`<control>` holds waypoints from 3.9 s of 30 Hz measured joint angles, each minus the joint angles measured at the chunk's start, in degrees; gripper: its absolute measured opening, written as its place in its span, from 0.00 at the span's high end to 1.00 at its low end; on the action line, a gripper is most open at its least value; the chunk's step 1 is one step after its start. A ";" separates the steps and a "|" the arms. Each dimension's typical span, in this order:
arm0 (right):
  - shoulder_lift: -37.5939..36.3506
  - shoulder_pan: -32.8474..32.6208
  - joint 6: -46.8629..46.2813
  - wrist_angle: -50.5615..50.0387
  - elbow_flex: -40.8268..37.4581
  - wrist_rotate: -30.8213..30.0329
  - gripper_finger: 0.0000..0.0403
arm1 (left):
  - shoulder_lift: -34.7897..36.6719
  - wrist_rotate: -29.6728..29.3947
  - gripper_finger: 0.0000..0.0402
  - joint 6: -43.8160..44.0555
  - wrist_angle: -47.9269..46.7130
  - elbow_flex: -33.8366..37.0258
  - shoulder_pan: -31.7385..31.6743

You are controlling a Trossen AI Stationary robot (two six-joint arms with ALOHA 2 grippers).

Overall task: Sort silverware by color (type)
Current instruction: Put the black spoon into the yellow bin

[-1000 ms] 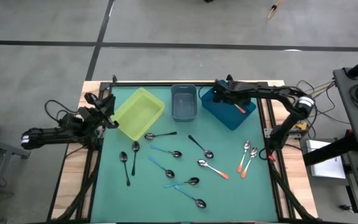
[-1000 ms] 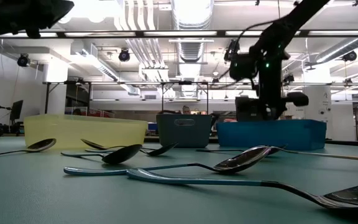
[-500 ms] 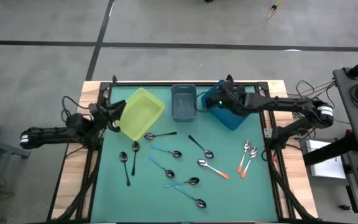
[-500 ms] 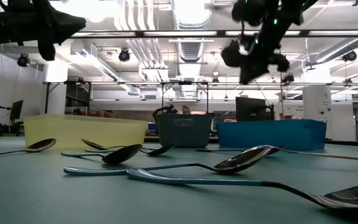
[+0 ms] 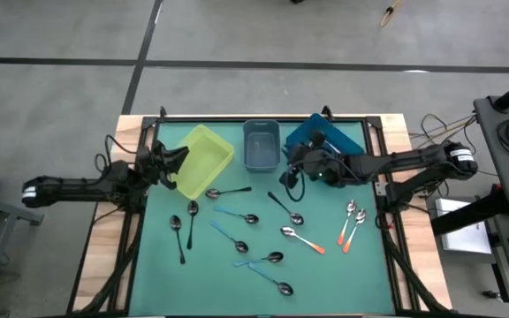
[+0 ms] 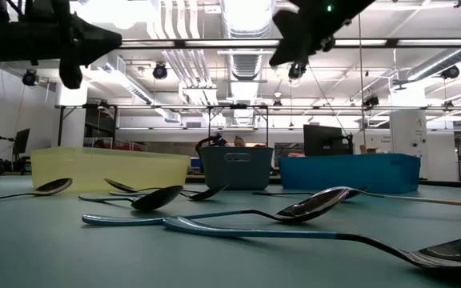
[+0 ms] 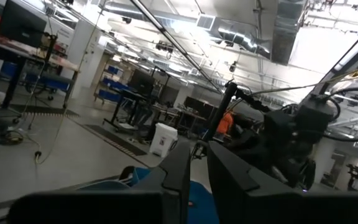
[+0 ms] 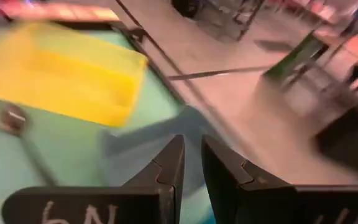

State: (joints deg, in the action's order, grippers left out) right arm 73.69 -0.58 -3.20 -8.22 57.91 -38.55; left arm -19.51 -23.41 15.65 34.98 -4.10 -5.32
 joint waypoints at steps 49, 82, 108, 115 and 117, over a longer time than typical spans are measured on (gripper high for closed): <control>-18.50 4.62 24.75 25.43 -25.80 37.04 0.88 | -53.37 11.51 0.91 85.06 -86.86 -49.57 33.12; -12.52 7.28 23.16 31.64 -25.99 37.01 0.88 | -66.64 21.09 0.91 84.60 -91.31 -48.26 28.98; -12.94 7.68 22.77 30.96 -25.99 36.92 0.88 | -67.53 21.29 0.82 81.45 -80.05 -39.36 28.09; -12.92 7.76 22.90 30.95 -25.99 36.92 0.88 | -67.55 18.79 0.73 81.47 -80.01 -39.13 28.08; -12.92 7.76 22.98 30.96 -25.99 36.92 0.88 | -67.55 18.79 0.73 81.47 -79.74 -38.76 28.09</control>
State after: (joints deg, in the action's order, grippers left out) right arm 60.77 7.18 19.78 22.74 31.92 -1.63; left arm -87.07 -4.62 97.12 -44.76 -42.86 22.76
